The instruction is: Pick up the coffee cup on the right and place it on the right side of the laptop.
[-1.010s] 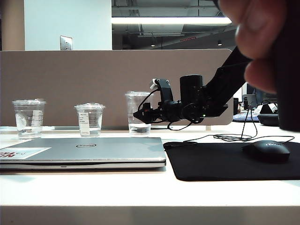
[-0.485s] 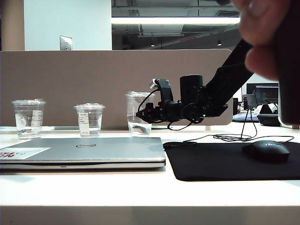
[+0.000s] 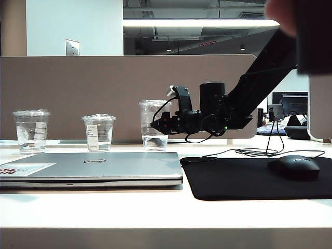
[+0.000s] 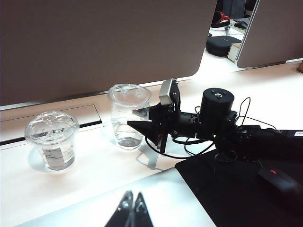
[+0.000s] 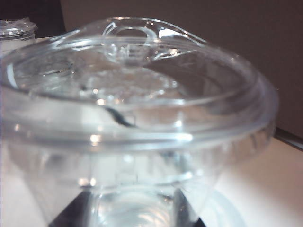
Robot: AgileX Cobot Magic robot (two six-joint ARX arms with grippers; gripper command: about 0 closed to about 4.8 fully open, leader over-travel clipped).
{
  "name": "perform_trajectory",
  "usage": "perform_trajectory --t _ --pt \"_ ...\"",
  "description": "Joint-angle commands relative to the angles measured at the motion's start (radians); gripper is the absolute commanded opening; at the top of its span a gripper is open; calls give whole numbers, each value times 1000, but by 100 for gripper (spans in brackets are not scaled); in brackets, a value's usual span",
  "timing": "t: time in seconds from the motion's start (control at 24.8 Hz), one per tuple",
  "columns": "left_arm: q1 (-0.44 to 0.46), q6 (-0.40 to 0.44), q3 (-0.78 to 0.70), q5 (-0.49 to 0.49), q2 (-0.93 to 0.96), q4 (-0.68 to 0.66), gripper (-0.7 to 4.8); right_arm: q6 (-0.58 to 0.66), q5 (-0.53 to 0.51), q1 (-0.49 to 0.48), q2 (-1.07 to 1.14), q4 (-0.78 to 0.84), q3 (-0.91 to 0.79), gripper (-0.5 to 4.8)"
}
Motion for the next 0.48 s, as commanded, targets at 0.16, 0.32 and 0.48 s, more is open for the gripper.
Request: perform_trajectory --t 0.16,0.32,0.48 --pt "0 4 2 0 -1 11 -6 56 -39 -16 -54 25 8 233" --pt "0 4 2 0 -1 12 -6 71 -107 -43 -91 -41 8 233" --pt "0 5 2 0 -1 13 -6 79 -154 -80 -144 -152 8 233"
